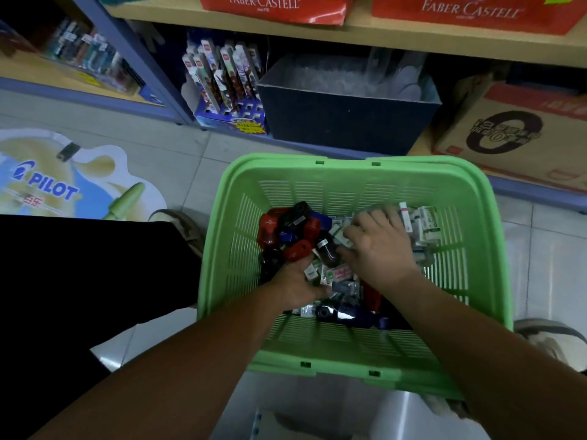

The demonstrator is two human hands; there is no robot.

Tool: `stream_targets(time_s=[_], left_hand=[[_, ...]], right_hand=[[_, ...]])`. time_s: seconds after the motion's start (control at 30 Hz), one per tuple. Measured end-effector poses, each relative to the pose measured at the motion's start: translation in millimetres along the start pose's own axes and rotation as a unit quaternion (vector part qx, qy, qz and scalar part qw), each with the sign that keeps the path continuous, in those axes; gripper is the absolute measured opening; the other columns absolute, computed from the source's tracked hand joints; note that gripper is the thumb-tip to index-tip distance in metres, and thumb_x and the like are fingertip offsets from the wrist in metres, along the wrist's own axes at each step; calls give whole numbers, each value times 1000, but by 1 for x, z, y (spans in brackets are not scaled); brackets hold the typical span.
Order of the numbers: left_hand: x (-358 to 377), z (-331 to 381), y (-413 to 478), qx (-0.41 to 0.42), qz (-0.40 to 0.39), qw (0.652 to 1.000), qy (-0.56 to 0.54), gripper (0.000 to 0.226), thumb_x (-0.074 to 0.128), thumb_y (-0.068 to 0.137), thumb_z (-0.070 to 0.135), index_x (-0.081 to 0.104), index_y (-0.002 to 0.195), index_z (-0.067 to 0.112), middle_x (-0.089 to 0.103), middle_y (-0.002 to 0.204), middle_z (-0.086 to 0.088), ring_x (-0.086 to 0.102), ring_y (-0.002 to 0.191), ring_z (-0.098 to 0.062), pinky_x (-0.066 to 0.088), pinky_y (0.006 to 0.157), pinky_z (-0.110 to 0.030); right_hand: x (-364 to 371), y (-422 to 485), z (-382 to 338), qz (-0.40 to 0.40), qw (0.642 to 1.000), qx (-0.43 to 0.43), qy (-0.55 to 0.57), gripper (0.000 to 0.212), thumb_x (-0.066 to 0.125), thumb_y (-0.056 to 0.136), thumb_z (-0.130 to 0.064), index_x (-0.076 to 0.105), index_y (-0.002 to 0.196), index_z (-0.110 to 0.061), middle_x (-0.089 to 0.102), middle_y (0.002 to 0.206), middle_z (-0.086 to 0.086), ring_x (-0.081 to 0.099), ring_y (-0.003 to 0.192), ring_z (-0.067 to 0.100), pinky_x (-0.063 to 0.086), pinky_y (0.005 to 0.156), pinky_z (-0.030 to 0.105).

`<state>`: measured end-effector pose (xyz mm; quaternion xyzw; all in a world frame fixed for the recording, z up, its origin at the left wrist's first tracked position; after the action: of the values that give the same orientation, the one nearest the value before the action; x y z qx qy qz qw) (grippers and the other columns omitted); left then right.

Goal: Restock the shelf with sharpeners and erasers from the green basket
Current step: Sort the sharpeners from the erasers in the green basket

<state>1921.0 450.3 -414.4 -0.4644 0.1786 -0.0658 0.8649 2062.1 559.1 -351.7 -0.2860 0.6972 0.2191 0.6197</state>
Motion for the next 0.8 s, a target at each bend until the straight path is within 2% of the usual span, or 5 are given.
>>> stream_targets(time_s=[0.1,0.23,0.43,0.67,0.8], left_hand=[[12,8,-3,-19,16,991,129,101,76,87,56,14,164,34,1,167,-5,18,154,-35,21,127,-45],[18,17,-4,19,63,991,115,86,78,86,50,34,157,30,21,161,-6,28,149,-33,28,123,-42],[-3,6,6,8,69,996,63,111,88,80,39,17,164,26,9,171,-2,20,155,-30,26,125,-50],[-3,11,17,-27,94,995,10,115,99,64,26,28,155,23,30,154,-8,38,142,-30,42,116,-50],[-2,13,17,-48,110,993,-11,121,100,62,22,26,157,22,25,158,-5,33,146,-31,38,119,-50]], right_hand=[[-4,-1,10,-30,999,23,-4,38,83,82,-42,78,106,-12,69,113,10,62,116,33,23,124,60],[-13,-18,14,-51,998,37,-17,49,81,82,-48,74,118,-16,61,132,10,52,133,33,21,125,60],[-12,-26,25,-113,989,80,-47,99,70,82,-69,31,160,-21,21,167,15,5,158,39,-5,129,51],[-4,-23,26,-133,986,90,-35,97,60,85,-78,27,162,-29,9,171,14,-8,158,39,-16,126,53],[-1,-20,23,-144,986,83,-30,96,54,85,-81,28,162,-31,12,171,15,0,159,38,-17,124,54]])
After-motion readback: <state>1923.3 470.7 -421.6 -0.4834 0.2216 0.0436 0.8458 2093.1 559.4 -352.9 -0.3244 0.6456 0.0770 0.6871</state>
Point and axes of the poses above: each hand's wrist, its own y-axis towards the middle knuckle, its own x-axis out of the palm, z = x × y, the point moved 5 cm from there along y, towards the middle knuckle
